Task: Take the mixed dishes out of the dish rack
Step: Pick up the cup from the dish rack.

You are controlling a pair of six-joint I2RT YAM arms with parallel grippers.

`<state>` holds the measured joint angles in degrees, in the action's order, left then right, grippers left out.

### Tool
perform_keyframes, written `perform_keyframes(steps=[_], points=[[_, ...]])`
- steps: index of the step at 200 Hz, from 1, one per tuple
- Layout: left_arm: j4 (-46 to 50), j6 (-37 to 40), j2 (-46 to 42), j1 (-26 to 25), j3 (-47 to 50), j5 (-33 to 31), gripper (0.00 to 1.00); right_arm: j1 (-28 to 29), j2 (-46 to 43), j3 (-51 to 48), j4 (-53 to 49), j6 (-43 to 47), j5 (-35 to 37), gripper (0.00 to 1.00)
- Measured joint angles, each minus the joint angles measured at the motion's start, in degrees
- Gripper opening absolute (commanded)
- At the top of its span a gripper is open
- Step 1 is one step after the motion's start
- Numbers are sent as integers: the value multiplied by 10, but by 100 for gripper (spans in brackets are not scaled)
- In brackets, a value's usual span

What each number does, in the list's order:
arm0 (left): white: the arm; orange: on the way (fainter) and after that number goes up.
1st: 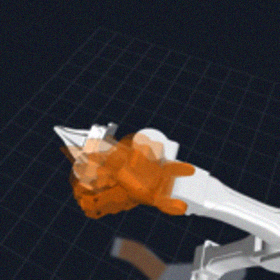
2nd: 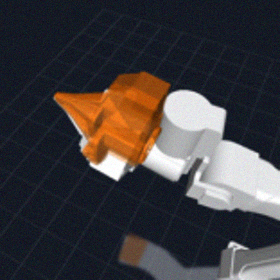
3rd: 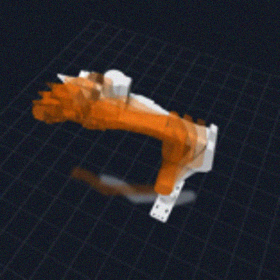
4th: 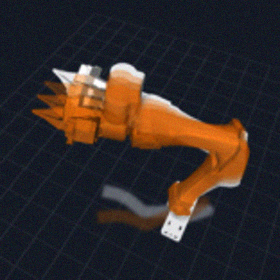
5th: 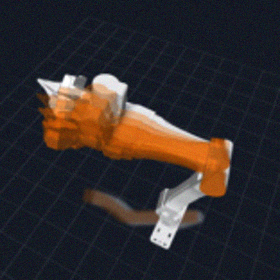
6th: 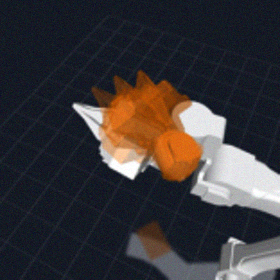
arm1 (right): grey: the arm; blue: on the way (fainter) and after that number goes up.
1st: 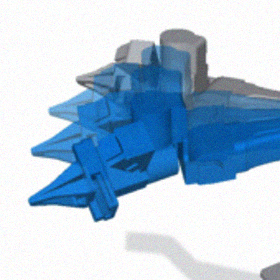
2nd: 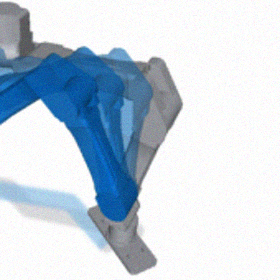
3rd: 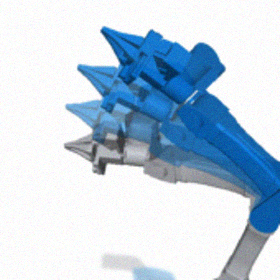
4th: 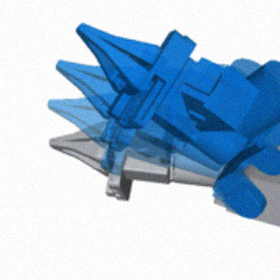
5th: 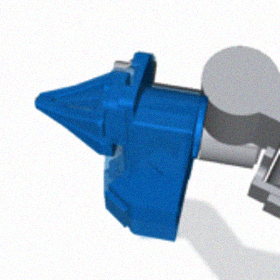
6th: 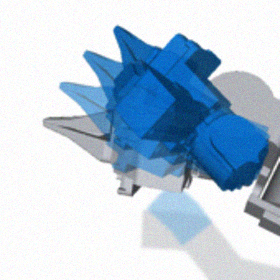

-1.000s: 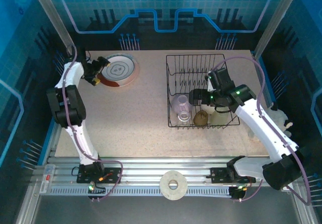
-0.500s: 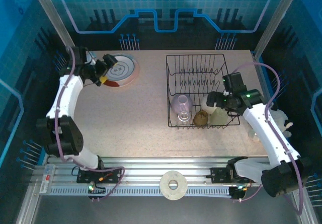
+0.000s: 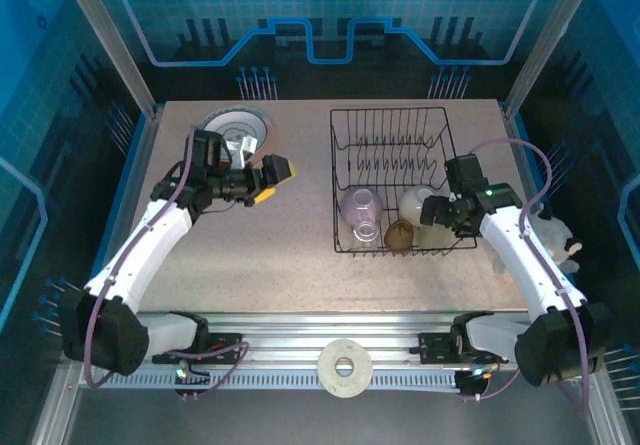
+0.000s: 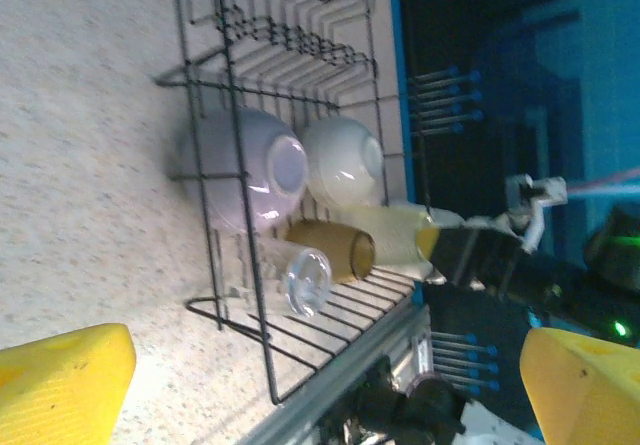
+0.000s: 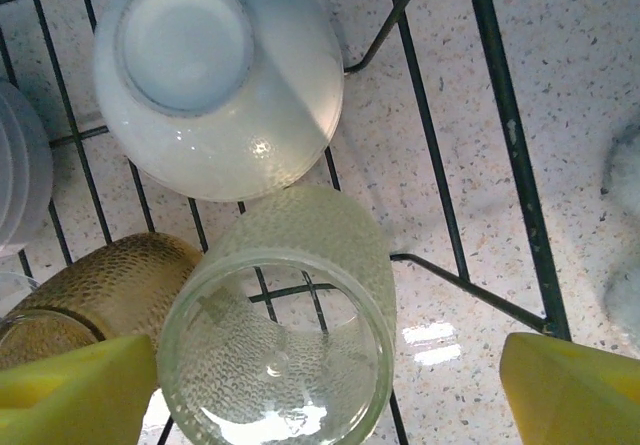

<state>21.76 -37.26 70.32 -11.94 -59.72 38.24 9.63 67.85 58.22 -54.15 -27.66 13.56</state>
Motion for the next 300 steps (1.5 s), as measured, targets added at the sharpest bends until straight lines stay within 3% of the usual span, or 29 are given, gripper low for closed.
perform_keyframes(steps=[47,89,134,171,206,300], points=[[-58,-21,-33,-66,74,13,99,4,30,-3,15,6,3,84],[-62,-24,-22,-106,84,13,99,17,50,-3,22,7,11,80],[-63,-29,-6,-108,84,-9,99,32,54,-5,23,1,17,79],[-145,-79,-7,-108,108,-28,99,32,58,-16,21,-5,21,73],[-204,-124,-7,-108,138,-35,99,33,58,-16,22,-9,23,64],[-238,-143,-1,-108,137,-34,99,35,29,17,-7,-12,25,40]])
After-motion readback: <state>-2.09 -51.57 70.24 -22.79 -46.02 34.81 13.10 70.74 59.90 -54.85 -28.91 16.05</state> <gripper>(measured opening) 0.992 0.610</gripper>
